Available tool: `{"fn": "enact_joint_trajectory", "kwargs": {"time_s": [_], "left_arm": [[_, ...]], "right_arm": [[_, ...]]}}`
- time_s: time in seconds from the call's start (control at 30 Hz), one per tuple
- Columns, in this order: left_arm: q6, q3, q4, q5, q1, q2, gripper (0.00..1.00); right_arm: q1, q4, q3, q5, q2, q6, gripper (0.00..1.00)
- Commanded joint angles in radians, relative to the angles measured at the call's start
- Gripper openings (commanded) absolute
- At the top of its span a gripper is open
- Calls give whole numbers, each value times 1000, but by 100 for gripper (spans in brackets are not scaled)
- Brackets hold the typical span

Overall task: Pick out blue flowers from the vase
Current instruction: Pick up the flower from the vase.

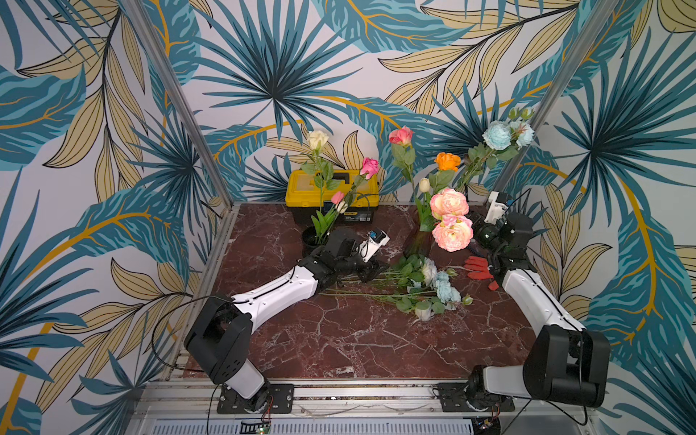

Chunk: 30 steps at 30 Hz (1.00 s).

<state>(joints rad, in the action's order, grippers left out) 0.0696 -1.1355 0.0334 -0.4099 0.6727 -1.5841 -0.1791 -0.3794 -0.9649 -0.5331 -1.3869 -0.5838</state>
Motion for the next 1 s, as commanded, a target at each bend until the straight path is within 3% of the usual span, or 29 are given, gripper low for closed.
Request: {"fn": "enact_joint_trajectory", "kwargs": {"time_s": [0.0,0.63,0.97], "left_arm": [[-12,-4,-18,-20,-5,0,49],[-31,14,-20,-19,-25,6,49],[-44,18,-18,33,-26,10,49]], "right_arm": [[0,-66,-33,-60,-40,-5,34],[-2,-115,-183,-100,-237,-29,33],[6,-95,-213,-103,-243,-29,15]]}}
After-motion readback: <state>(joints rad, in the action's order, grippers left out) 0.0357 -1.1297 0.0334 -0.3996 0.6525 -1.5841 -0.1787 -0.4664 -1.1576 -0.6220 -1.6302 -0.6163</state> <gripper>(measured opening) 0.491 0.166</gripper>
